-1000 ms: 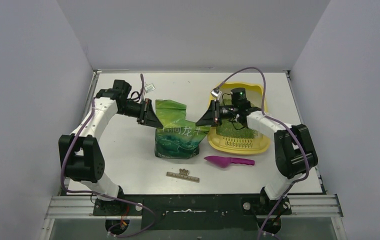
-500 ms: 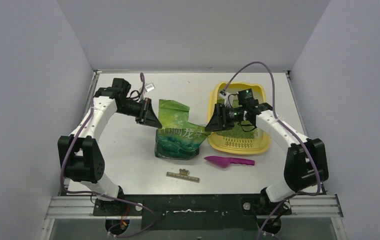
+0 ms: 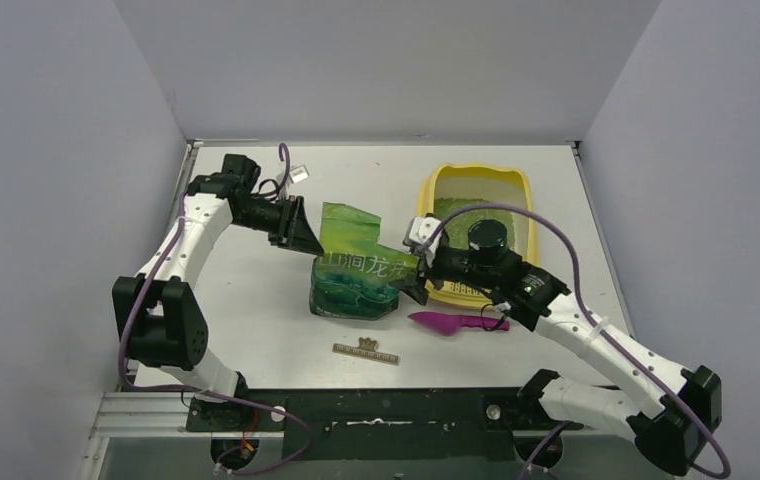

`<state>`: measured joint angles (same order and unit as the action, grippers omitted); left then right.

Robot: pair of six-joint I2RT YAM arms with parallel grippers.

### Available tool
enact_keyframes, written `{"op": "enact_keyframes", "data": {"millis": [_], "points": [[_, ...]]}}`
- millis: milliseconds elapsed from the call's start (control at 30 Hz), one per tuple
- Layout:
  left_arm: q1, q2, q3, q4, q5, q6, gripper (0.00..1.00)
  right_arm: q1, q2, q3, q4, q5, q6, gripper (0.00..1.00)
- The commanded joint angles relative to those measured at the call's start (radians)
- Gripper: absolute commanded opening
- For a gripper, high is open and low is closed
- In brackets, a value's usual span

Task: Fill the litter box with clean litter
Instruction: Close the cat litter bag at the center of the board.

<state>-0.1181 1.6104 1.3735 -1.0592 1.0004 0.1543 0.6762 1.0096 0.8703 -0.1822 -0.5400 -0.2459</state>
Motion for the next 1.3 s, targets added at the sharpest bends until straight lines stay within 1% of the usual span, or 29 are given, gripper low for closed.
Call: {"op": "enact_keyframes", "data": {"millis": [0,100,233,367,500,633,733,800,833,1000,1067,1133,1267], "points": [[-0.001,-0.063,0.008,0.038,-0.018,-0.001,0.32,0.096,0.088,0.015,0.103,0.132,-0.29,0.79],[-0.002,-0.084,-0.008,0.05,-0.029,-0.005,0.34,0.128,0.17,0.083,0.018,0.138,-0.367,0.74],[0.0,-0.111,-0.028,0.067,-0.041,-0.004,0.35,0.135,0.214,0.096,0.019,0.139,-0.436,0.68],[0.0,-0.139,-0.035,0.078,-0.06,0.0,0.35,0.135,0.222,0.096,0.045,0.162,-0.457,0.7],[0.0,-0.185,-0.052,0.136,-0.069,-0.009,0.36,0.135,0.233,0.093,0.07,0.159,-0.469,0.71],[-0.001,-0.264,-0.108,0.259,-0.094,-0.041,0.37,0.135,0.265,0.109,0.089,0.117,-0.461,0.71],[-0.011,-0.339,-0.16,0.371,-0.07,-0.041,0.38,0.124,0.307,0.121,0.098,0.117,-0.453,0.71],[-0.027,-0.383,-0.197,0.432,-0.014,0.005,0.39,0.111,0.332,0.129,0.098,0.109,-0.447,0.7],[-0.039,-0.406,-0.22,0.466,-0.014,0.019,0.4,0.103,0.34,0.134,0.09,0.097,-0.445,0.69],[-0.095,-0.487,-0.288,0.583,-0.077,0.101,0.46,0.071,0.359,0.168,0.015,-0.016,-0.429,0.58],[-0.106,-0.489,-0.285,0.576,-0.043,0.175,0.47,0.06,0.361,0.169,0.002,-0.05,-0.421,0.54],[-0.134,-0.473,-0.262,0.548,-0.078,0.236,0.48,0.051,0.368,0.177,-0.018,-0.078,-0.417,0.47],[-0.203,-0.421,-0.191,0.437,-0.149,0.423,0.5,0.04,0.39,0.203,-0.066,-0.129,-0.411,0.45]]}}
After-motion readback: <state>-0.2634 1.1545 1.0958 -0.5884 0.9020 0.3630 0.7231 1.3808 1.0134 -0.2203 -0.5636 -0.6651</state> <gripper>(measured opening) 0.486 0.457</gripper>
